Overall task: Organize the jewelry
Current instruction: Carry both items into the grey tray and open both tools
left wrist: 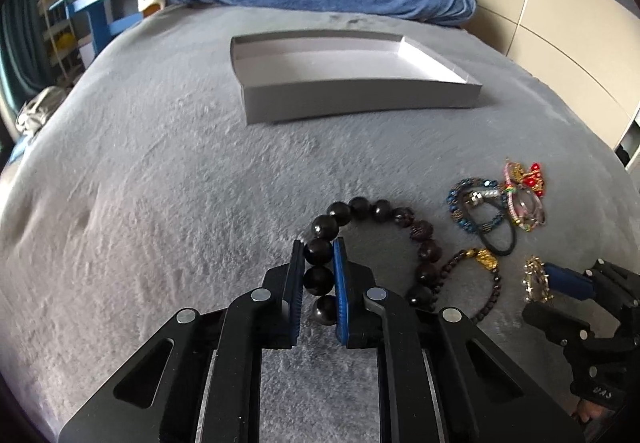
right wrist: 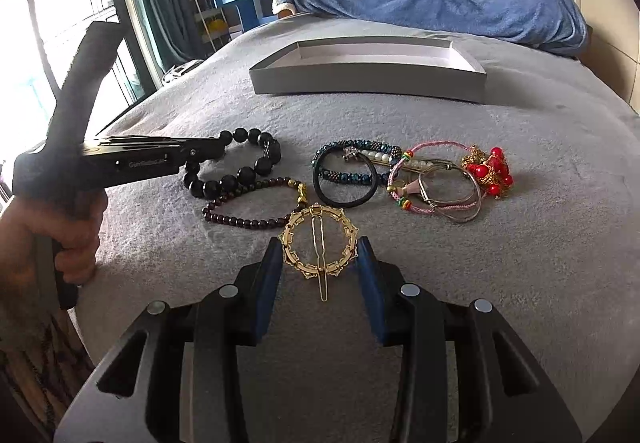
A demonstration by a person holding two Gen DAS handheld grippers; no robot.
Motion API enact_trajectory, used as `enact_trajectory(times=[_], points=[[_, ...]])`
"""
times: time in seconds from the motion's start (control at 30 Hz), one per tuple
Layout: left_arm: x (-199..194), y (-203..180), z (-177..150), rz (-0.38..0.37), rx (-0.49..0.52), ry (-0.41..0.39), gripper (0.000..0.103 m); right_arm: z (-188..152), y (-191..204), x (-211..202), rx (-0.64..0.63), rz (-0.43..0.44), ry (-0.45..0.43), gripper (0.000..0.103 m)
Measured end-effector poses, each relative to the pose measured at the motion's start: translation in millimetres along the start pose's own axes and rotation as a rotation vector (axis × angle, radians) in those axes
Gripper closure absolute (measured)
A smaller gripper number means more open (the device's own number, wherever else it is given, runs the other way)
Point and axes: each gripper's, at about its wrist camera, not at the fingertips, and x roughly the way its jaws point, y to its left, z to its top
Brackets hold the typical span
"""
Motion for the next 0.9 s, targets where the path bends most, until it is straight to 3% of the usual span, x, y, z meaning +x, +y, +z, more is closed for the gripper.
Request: enact_trajectory(times=[0.4, 0.63, 0.9], points=[[-35, -10, 46, -0.053, 0.038, -0.108, 0.088, 40, -25, -13, 0.021, -0.015, -0.068, 0.065], [-44, -5, 85, -0.057, 0.02, -0.163, 0.088, 91, -59, -8, 0.004, -0.043, -0.09, 0.065], [-31, 2, 142, -0.057, 0.003, -0.206, 0.088, 155, -92, 30, 0.002, -0.066, -0.05, 0.065]])
